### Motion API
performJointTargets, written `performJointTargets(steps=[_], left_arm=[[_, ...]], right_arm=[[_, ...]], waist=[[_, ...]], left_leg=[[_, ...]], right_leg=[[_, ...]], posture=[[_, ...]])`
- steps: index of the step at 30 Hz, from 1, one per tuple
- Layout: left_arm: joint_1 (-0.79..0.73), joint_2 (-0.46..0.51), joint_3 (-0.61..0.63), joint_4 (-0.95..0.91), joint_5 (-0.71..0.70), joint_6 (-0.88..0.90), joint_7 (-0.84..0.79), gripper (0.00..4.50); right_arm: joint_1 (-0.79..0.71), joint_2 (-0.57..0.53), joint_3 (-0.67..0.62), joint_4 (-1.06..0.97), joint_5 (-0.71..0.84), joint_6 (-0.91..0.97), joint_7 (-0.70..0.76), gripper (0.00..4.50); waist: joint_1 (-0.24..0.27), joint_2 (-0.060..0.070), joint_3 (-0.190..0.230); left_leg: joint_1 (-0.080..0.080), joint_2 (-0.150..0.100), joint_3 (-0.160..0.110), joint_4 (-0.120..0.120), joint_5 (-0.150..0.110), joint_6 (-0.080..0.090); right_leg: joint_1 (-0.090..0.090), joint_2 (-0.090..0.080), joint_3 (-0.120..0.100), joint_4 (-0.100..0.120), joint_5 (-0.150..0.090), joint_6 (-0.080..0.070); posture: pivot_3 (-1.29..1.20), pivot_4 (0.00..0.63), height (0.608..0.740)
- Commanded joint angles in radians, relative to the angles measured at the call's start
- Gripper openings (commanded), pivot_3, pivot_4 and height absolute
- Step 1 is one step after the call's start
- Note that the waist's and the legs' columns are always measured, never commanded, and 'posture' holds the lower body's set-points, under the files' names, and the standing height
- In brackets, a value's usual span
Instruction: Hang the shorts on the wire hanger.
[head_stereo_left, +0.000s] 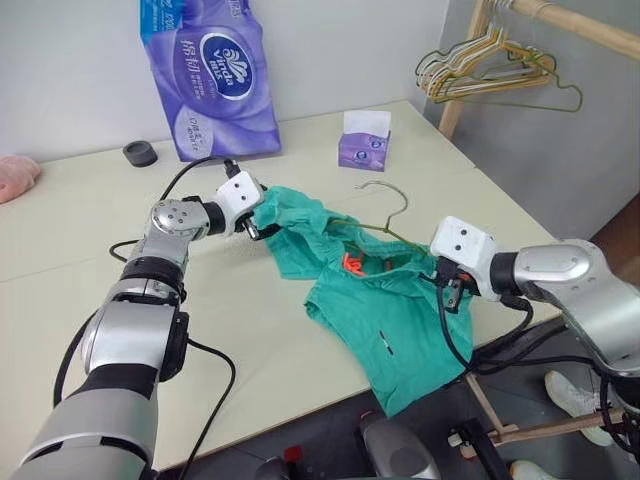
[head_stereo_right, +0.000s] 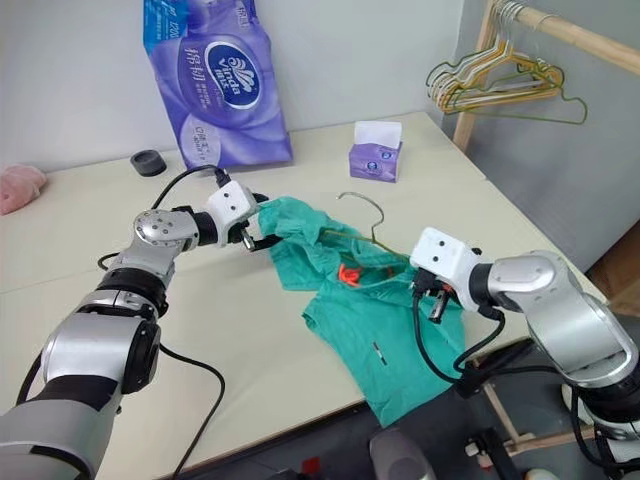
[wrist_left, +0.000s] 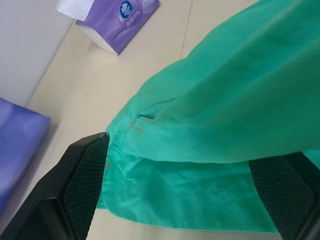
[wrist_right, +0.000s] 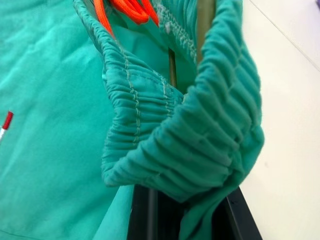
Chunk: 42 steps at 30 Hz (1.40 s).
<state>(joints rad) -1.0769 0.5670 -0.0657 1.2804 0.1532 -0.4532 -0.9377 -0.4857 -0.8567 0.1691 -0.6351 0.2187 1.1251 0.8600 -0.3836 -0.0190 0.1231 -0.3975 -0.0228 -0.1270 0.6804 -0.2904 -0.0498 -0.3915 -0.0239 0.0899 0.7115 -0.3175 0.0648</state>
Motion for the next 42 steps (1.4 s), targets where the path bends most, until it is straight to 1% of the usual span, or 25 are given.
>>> performJointTargets(steps=[1,4,7,8,9,11,13,15,18,19,22,23,24,25,27,29,30,31,32,33,34,37,40,41,42], left_arm=[[-0.028,0.051,0.069,-0.031,-0.083,0.054,-0.132,4.44],[-0.047,0.067,0.116,-0.064,-0.156,0.153,-0.254,4.44],[-0.038,0.050,0.124,-0.161,-0.224,0.272,-0.435,4.44],[-0.023,0.037,0.116,-0.232,-0.253,0.324,-0.498,4.44],[0.003,0.014,0.097,-0.355,-0.303,0.416,-0.566,4.44],[0.062,-0.015,0.061,-0.569,-0.371,0.552,-0.644,4.44],[0.122,-0.019,0.020,-0.758,-0.426,0.662,-0.672,4.44],[0.167,-0.005,-0.033,-0.911,-0.494,0.761,-0.677,4.44],[0.207,0.046,-0.150,-1.089,-0.635,0.841,-0.677,4.44],[0.208,0.060,-0.180,-1.115,-0.665,0.844,-0.677,4.44],[0.171,0.045,-0.212,-1.095,-0.667,0.817,-0.677,4.44],[0.152,0.022,-0.207,-1.074,-0.641,0.802,-0.674,4.44],[0.132,-0.002,-0.202,-1.059,-0.621,0.795,-0.651,4.44],[0.116,-0.024,-0.195,-1.048,-0.604,0.780,-0.632,4.44],[0.103,-0.044,-0.201,-1.045,-0.565,0.744,-0.611,4.44],[0.105,-0.063,-0.202,-1.060,-0.556,0.727,-0.605,4.44],[0.106,-0.077,-0.203,-1.074,-0.557,0.736,-0.597,4.44],[0.108,-0.094,-0.205,-1.094,-0.557,0.741,-0.582,4.44],[0.113,-0.108,-0.214,-1.108,-0.553,0.733,-0.581,4.44],[0.120,-0.119,-0.225,-1.129,-0.551,0.722,-0.590,4.44],[0.126,-0.130,-0.235,-1.136,-0.541,0.707,-0.591,4.44],[0.135,-0.151,-0.246,-1.156,-0.525,0.695,-0.585,4.44],[0.126,-0.205,-0.257,-1.142,-0.518,0.680,-0.561,4.44],[0.122,-0.223,-0.262,-1.130,-0.505,0.657,-0.554,4.44],[0.119,-0.233,-0.265,-1.125,-0.496,0.644,-0.550,4.44]], right_arm=[[0.102,-0.018,-0.195,-0.082,0.069,0.108,-0.015,0.00],[0.220,-0.010,-0.360,-0.142,0.096,0.197,-0.036,0.00],[0.315,0.001,-0.481,-0.172,0.107,0.248,-0.058,0.00],[0.344,0.015,-0.527,-0.175,0.108,0.271,-0.066,0.00],[0.377,0.039,-0.591,-0.170,0.104,0.302,-0.079,0.00],[0.420,0.079,-0.688,-0.165,0.104,0.351,-0.098,0.00],[0.444,0.111,-0.770,-0.167,0.105,0.400,-0.110,0.00],[0.457,0.145,-0.850,-0.177,0.106,0.456,-0.119,0.00],[0.512,0.248,-0.981,-0.230,0.139,0.489,-0.138,0.00],[0.532,0.283,-1.008,-0.253,0.154,0.489,-0.148,0.00],[0.562,0.375,-1.060,-0.310,0.189,0.489,-0.195,0.00],[0.564,0.394,-1.084,-0.324,0.193,0.489,-0.218,0.00],[0.561,0.403,-1.117,-0.335,0.194,0.489,-0.239,0.00],[0.562,0.395,-1.148,-0.342,0.196,0.489,-0.257,0.00],[0.548,0.372,-1.216,-0.338,0.216,0.489,-0.288,0.00],[0.540,0.337,-1.274,-0.315,0.256,0.489,-0.316,0.00],[0.528,0.329,-1.308,-0.298,0.290,0.489,-0.342,0.00],[0.515,0.318,-1.349,-0.278,0.339,0.489,-0.370,0.00],[0.503,0.309,-1.383,-0.258,0.387,0.489,-0.407,0.00],[0.496,0.293,-1.426,-0.232,0.458,0.489,-0.455,0.00],[0.498,0.272,-1.460,-0.209,0.535,0.489,-0.511,0.00],[0.549,0.190,-1.554,-0.111,0.826,0.489,-0.720,0.00],[0.606,0.070,-1.627,0.033,1.139,0.489,-1.001,0.00],[0.757,0.011,-1.600,0.076,1.404,0.311,-1.218,0.00],[0.869,-0.029,-1.580,0.103,1.589,0.178,-1.369,0.00]], waist=[[0.000,0.000,0.000],[0.002,0.000,0.000],[0.006,0.000,0.000],[0.010,0.000,0.000],[0.015,0.000,0.000],[0.026,0.000,0.000],[0.026,0.001,0.000],[0.025,0.001,0.000],[0.023,0.002,0.000],[0.023,0.002,0.000],[0.022,0.007,0.002],[0.022,0.008,0.003],[0.025,0.006,0.008],[0.027,0.006,0.012],[0.029,0.011,0.020],[0.023,0.019,0.032],[0.020,0.019,0.040],[0.019,0.017,0.050],[0.016,0.015,0.064],[0.011,0.014,0.078],[0.006,0.014,0.088],[-0.006,0.013,0.117],[-0.016,0.010,0.148],[-0.023,0.011,0.157],[-0.022,0.010,0.167]], left_leg=[[0.000,0.000,0.000,0.000,0.000,0.000],[0.000,-0.001,0.001,0.000,0.000,0.000],[0.000,-0.002,0.000,0.000,0.001,0.001],[0.000,-0.002,0.000,0.000,0.001,0.001],[0.000,-0.003,0.000,0.001,0.001,0.001],[0.000,-0.003,0.000,0.001,0.001,0.001],[0.001,-0.003,0.000,0.001,0.001,0.001],[0.002,-0.003,0.002,0.001,0.001,0.001],[0.004,0.000,0.002,0.000,0.001,0.001],[0.005,0.000,0.002,0.000,0.001,0.001],[0.008,0.000,0.004,-0.001,0.001,0.002],[0.009,-0.001,0.005,-0.001,0.001,0.002],[0.012,-0.001,0.007,-0.001,0.001,0.002],[0.015,-0.001,0.007,-0.001,0.000,0.002],[0.017,-0.001,0.006,-0.001,0.000,0.002],[0.018,-0.002,0.010,-0.002,0.000,0.003],[0.018,-0.001,0.013,-0.002,0.000,0.003],[0.017,-0.001,0.016,-0.003,-0.001,0.004],[0.017,-0.001,0.017,-0.003,-0.001,0.005],[0.018,-0.001,0.018,-0.003,-0.002,0.005],[0.018,-0.001,0.019,-0.002,-0.002,0.005],[0.018,-0.001,0.022,-0.002,-0.003,0.008],[0.017,-0.001,0.024,-0.002,-0.005,0.011],[0.016,-0.001,0.026,-0.002,-0.006,0.013],[0.015,-0.001,0.028,-0.002,-0.007,0.014]], right_leg=[[0.000,0.000,0.000,0.000,0.000,0.000],[0.000,0.000,0.000,0.000,0.000,0.000],[0.001,0.002,-0.001,0.000,0.000,0.000],[0.002,0.002,-0.001,0.000,0.000,0.001],[0.002,0.002,-0.001,0.000,0.000,0.001],[0.003,0.002,-0.001,0.000,0.000,0.001],[0.003,0.002,0.001,0.000,0.000,0.001],[0.003,0.002,0.003,0.001,0.000,0.001],[0.004,0.002,0.005,0.002,0.000,0.001],[0.004,0.002,0.005,0.002,0.000,0.001],[0.006,0.004,0.006,0.002,-0.001,0.001],[0.008,0.004,0.007,0.001,-0.001,0.001],[0.010,0.004,0.008,0.001,-0.001,0.001],[0.014,0.005,0.007,-0.001,-0.001,0.002],[0.020,0.006,0.004,-0.007,-0.001,0.002],[0.022,0.005,0.007,-0.011,-0.001,0.003],[0.022,0.005,0.009,-0.013,0.000,0.004],[0.024,0.005,0.011,-0.013,0.000,0.004],[0.024,0.005,0.011,-0.014,0.000,0.004],[0.026,0.006,0.013,-0.015,0.000,0.005],[0.026,0.006,0.014,-0.016,0.001,0.005],[0.027,0.006,0.016,-0.017,0.001,0.006],[0.027,0.006,0.018,-0.020,0.001,0.006],[0.027,0.006,0.019,-0.023,0.002,0.007],[0.027,0.006,0.021,-0.025,0.002,0.008]], posture=[[-0.38,0.087,0.740],[-0.38,0.093,0.740],[-0.37,0.096,0.740],[-0.37,0.097,0.740],[-0.38,0.098,0.740],[-0.38,0.100,0.740],[-0.39,0.103,0.740],[-0.40,0.109,0.740],[-0.43,0.123,0.740],[-0.44,0.127,0.740],[-0.46,0.145,0.740],[-0.46,0.152,0.740],[-0.47,0.168,0.740],[-0.48,0.177,0.740],[-0.49,0.197,0.740],[-0.49,0.217,0.740],[-0.50,0.228,0.740],[-0.51,0.254,0.740],[-0.51,0.254,0.740],[-0.53,0.280,0.740],[-0.53,0.280,0.740],[-0.56,0.323,0.740],[-0.58,0.352,0.740],[-0.58,0.364,0.740],[-0.59,0.367,0.740]])
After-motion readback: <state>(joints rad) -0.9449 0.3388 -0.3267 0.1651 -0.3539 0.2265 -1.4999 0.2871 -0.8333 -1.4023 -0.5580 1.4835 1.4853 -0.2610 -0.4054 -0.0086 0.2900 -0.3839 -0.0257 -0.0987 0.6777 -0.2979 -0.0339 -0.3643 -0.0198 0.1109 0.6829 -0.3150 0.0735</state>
